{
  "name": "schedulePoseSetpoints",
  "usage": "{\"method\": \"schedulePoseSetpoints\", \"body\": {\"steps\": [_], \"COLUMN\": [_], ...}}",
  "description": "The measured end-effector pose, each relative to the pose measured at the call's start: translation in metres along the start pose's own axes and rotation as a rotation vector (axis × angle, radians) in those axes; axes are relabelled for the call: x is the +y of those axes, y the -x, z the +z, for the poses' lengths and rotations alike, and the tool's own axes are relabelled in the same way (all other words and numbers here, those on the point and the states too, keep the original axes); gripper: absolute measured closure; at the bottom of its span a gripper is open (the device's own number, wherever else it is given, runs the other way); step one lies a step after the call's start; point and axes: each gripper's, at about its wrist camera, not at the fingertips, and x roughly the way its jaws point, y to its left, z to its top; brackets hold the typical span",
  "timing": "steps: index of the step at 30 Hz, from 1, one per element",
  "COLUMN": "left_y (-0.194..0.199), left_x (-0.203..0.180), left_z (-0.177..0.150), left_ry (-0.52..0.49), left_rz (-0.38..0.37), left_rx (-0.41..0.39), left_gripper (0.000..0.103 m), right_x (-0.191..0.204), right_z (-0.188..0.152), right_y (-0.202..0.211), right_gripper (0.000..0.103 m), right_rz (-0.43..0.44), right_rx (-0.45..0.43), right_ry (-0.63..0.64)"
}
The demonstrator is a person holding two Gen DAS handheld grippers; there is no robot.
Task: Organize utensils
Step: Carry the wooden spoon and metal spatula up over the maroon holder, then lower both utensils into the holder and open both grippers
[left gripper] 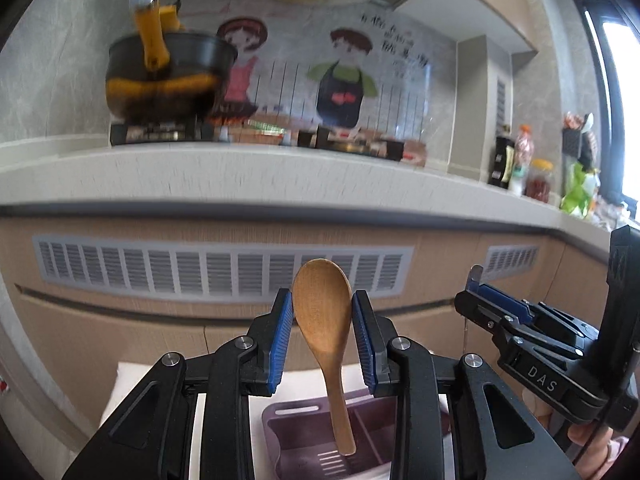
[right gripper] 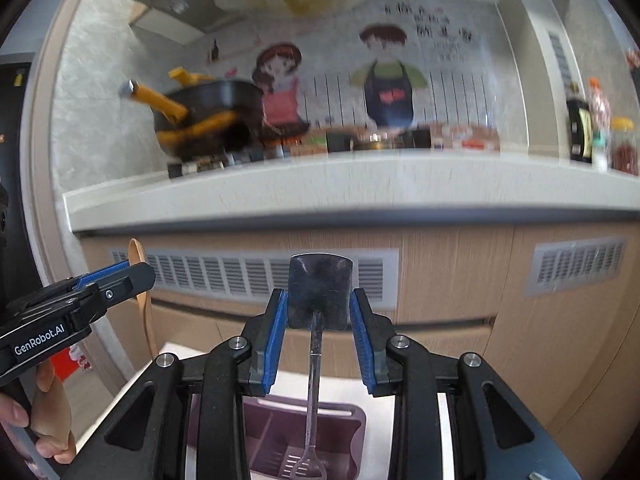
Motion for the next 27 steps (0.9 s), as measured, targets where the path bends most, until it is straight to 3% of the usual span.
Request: {"method": "schedulePoseSetpoints", "body": {"steps": [9,14,17,20,22,24,27], "left_y": [-0.052,-0.060,-0.057,-0.041,-0.025,-0.006,0.021], "left_x": [0.008,0.008,0.003,0.004,0.007,0.009,0.011], "left_z": [-0.055,-0.082,-0.090,-0.086,-0.081,-0.078,-0.079], "left_ry": [0.000,0.004,-0.014,-0.021,-0.006,0.010,0.012], "left_rz": [0.019,0.009,-0.001,0.008,0.012,0.032,0.076], "left_rx": [0.134,0.226,0.267,0.260,0.249,0.234,0.235], "left_gripper": [0.072,0.070,0.065,0.064,0.058,0.049,0.045], "right_x": [-0.011,-0.008,-0.004,0.001,0.002,0.005,0.009], "right_z": [-0.049,-0.074,-0.085,-0.086,-0.083,-0.080,-0.079], "right_y": [-0.040,-0.040,-0.038,-0.027,-0.012,0.006,0.030], "right_gripper": [0.074,0.074,0.068,0.046,0.024,0.014,0.001], "right_rz": [-0.007,0.009,0.011,0.001,-0.006,-0.033,-0.065], "right_rx": [0.091,0.160,0.205,0.201,0.165,0.134,0.113], "right_ry": [-0.025,-0.012,0.012,0.038,0.048,0.064,0.086]}}
